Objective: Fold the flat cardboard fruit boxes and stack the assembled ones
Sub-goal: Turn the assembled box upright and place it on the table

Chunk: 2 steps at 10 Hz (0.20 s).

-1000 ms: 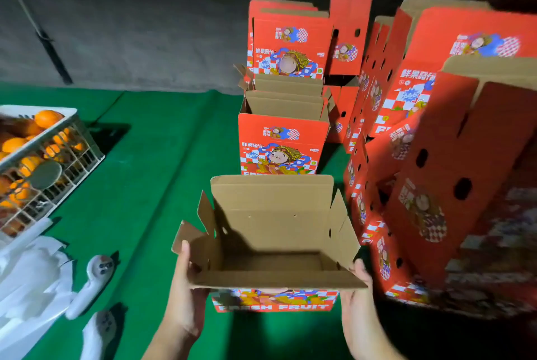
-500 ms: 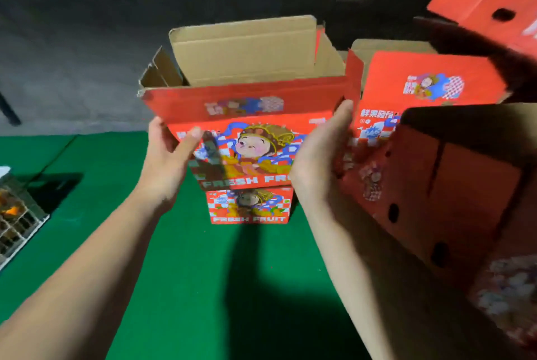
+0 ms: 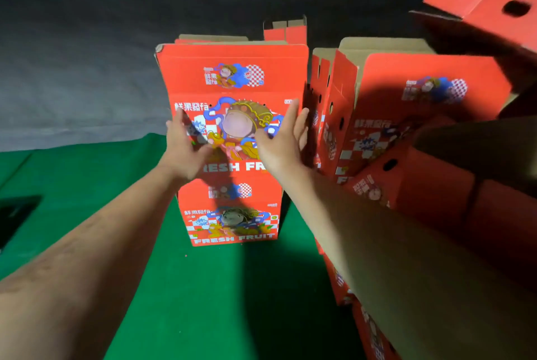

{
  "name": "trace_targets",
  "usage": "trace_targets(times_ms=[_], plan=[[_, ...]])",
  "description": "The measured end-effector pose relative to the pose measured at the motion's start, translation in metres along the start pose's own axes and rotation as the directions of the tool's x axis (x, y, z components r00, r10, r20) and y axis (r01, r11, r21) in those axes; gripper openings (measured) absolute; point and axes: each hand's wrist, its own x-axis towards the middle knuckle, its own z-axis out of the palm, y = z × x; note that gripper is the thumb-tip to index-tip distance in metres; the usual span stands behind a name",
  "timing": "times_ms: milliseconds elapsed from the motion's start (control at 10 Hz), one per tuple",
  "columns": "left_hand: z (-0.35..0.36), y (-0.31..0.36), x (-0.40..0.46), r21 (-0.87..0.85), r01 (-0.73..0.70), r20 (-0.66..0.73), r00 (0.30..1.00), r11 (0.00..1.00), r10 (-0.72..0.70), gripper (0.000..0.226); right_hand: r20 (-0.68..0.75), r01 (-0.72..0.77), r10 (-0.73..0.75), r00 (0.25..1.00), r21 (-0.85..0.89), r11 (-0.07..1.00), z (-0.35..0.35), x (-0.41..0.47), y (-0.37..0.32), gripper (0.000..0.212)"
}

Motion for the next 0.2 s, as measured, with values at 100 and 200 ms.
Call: trace_targets(times_ms=[100,200], plan=[[0.003,-0.001,-0.007,0.448,0.176,0.205,0.934,0.876,-0.293,0.095,0.194,-0.141,0.174,0.965,-0.175,0.974,0.003,-0.007,0.007,0.097],[0.006,0.003,-0.016,0.387,0.108,0.101,0.982,0.916,-0.158,0.064,0.175,-0.103,0.11,0.979,-0.044,0.994,0.004,-0.017,0.017,0.081]])
